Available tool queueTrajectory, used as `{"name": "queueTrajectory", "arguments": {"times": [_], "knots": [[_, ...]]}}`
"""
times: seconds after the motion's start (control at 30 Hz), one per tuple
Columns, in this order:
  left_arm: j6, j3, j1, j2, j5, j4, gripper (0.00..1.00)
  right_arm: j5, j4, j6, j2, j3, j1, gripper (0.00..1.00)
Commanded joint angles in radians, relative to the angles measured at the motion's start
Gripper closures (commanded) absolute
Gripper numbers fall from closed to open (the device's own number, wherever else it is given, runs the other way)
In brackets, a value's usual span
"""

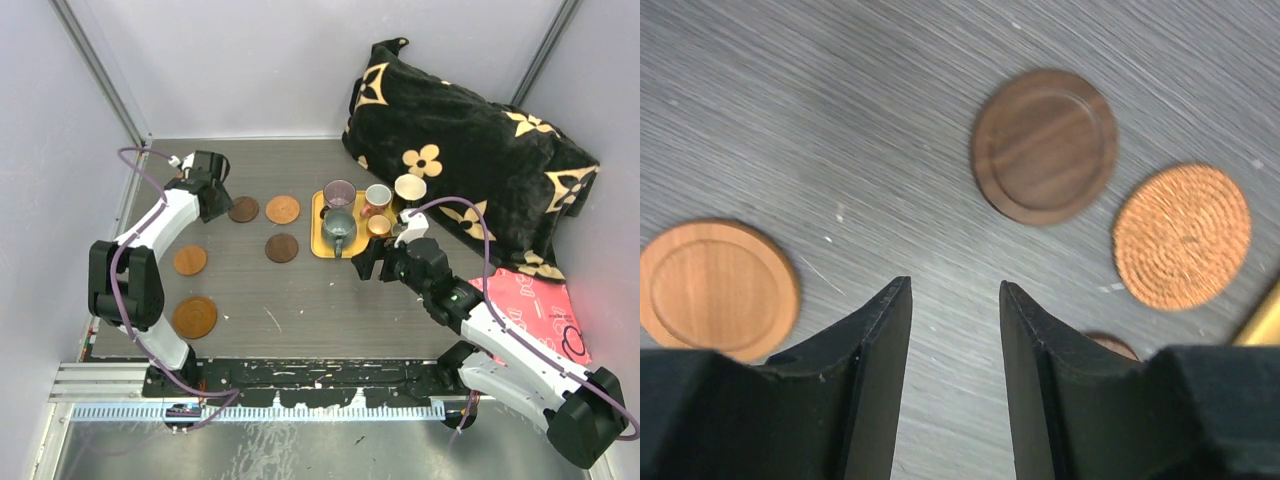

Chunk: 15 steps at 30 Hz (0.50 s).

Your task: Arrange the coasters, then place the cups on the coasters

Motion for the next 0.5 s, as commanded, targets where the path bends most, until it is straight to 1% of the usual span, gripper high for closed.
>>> {"name": "queueTrajectory", "arguments": {"times": [0.0, 0.17, 0.3, 0.47], "knots": [[0.036, 0.060, 0.069, 0.052, 0.014, 0.052, 0.59, 0.001, 0.075, -0.013, 0.011, 0.003, 0.008, 0.07], [0.104, 0.084, 0.084, 0.106, -0.059, 0.120, 0.60, 0.002, 0.100, -0.015, 0.043, -0.004, 0.008, 0.07], [0.115, 0.111, 0.109, 0.168, -0.074, 0.157, 0.61, 0.005, 0.106, -0.024, 0.078, 0.006, 0.008, 0.07], [0.117, 0.233, 0.167, 0.266, -0.062, 0.135, 0.60, 0.014, 0.116, -0.032, 0.112, 0.008, 0.008, 0.07]]}}
